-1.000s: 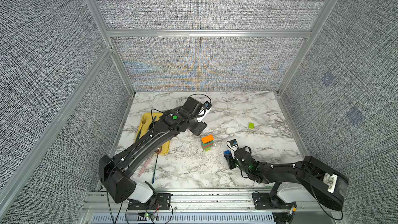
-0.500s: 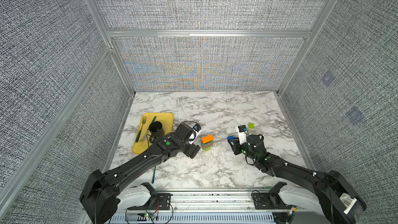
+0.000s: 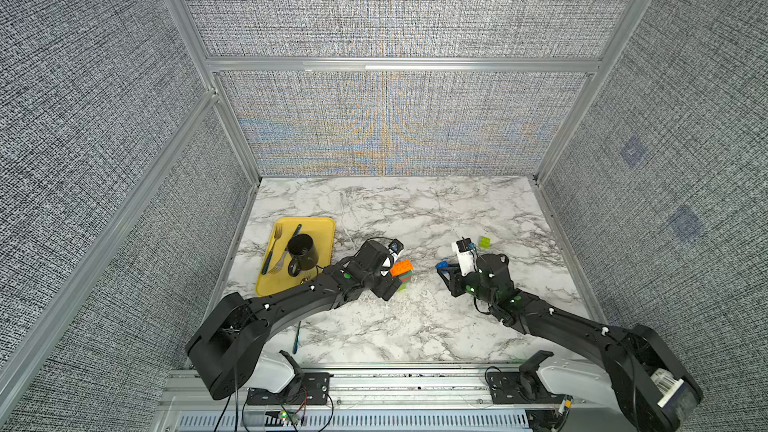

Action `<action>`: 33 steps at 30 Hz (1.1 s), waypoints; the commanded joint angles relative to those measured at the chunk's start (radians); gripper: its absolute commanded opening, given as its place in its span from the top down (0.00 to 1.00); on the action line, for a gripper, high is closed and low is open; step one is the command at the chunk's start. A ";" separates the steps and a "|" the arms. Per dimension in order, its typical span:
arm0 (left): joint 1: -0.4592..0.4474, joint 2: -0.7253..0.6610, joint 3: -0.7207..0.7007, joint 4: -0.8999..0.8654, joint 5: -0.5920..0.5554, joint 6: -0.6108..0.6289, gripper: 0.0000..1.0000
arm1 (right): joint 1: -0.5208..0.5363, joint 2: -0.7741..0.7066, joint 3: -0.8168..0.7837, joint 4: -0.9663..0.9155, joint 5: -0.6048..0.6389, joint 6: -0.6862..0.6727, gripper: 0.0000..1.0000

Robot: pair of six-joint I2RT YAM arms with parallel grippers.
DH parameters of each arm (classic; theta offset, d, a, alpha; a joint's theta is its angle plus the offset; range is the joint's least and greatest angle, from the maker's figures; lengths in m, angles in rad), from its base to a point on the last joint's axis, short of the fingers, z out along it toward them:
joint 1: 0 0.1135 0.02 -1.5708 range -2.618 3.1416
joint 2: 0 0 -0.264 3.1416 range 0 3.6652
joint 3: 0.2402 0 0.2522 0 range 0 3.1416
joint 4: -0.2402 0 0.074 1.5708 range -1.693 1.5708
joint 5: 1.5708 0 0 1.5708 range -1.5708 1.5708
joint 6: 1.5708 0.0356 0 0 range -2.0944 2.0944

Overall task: Assemble a carrot with lego
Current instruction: Assemble the lego brick with the lego brick.

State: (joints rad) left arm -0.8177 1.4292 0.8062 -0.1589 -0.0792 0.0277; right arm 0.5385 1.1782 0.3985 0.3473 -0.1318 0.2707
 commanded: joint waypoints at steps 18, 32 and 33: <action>0.002 -0.045 -0.034 -0.065 -0.108 0.028 0.09 | 0.002 0.008 0.065 -0.025 -0.142 -0.146 0.84; 0.022 -0.190 -0.085 -0.146 -0.129 -0.143 0.14 | 0.003 0.006 0.195 -0.162 -0.317 -0.454 0.82; 0.025 -0.205 -0.079 -0.164 -0.116 -0.172 0.14 | 0.003 0.006 0.202 -0.162 -0.338 -0.493 0.81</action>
State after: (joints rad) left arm -0.7975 1.2514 0.7250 -0.2840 -0.2081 -0.0570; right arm 0.5407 1.1851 0.5858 0.2218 -0.4084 -0.0982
